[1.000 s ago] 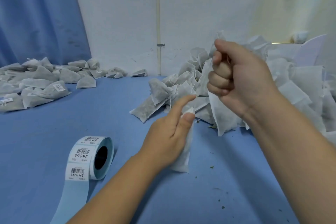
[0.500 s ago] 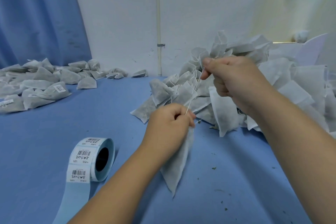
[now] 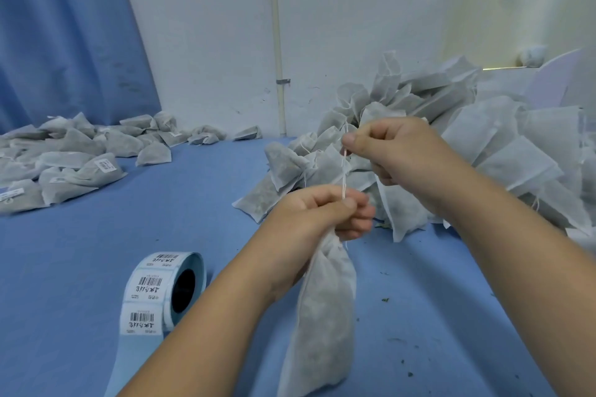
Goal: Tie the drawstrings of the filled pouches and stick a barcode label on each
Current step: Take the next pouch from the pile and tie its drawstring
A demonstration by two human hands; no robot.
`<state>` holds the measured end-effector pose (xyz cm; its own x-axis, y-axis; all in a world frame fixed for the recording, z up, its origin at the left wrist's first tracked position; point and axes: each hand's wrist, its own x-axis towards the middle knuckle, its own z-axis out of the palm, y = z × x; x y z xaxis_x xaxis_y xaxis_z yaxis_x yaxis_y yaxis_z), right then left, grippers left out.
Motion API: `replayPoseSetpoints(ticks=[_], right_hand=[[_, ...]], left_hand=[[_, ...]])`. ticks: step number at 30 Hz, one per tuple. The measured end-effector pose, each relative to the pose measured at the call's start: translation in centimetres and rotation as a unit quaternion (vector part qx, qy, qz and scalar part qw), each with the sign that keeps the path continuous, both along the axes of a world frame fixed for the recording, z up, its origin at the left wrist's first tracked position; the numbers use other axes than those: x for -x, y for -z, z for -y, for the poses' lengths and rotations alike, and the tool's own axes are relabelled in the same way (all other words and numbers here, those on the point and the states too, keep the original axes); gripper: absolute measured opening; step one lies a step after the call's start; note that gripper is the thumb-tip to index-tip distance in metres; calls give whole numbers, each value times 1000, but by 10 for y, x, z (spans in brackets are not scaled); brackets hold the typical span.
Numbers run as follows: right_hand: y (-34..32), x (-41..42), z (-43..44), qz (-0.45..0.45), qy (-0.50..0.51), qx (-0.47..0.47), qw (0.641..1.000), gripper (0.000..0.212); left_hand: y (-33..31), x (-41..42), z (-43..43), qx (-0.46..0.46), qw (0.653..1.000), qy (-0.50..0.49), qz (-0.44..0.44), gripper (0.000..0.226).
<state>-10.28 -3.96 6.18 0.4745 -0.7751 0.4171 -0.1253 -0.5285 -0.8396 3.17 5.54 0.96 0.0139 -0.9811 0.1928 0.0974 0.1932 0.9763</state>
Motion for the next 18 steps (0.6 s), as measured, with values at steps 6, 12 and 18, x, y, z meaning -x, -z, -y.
replayPoseSetpoints(ticks=[6, 12, 18], right_hand=[[-3, -9, -7, -17, -19, 39, 999, 20], [-6, -8, -4, 6, 28, 65, 997, 22], [19, -3, -4, 45, 64, 20, 997, 20]], left_hand=[[-9, -7, 0, -72, 972, 58, -216, 15], [-10, -17, 1, -103, 973, 114, -175, 24], [-10, -16, 0, -66, 974, 114, -185, 26]])
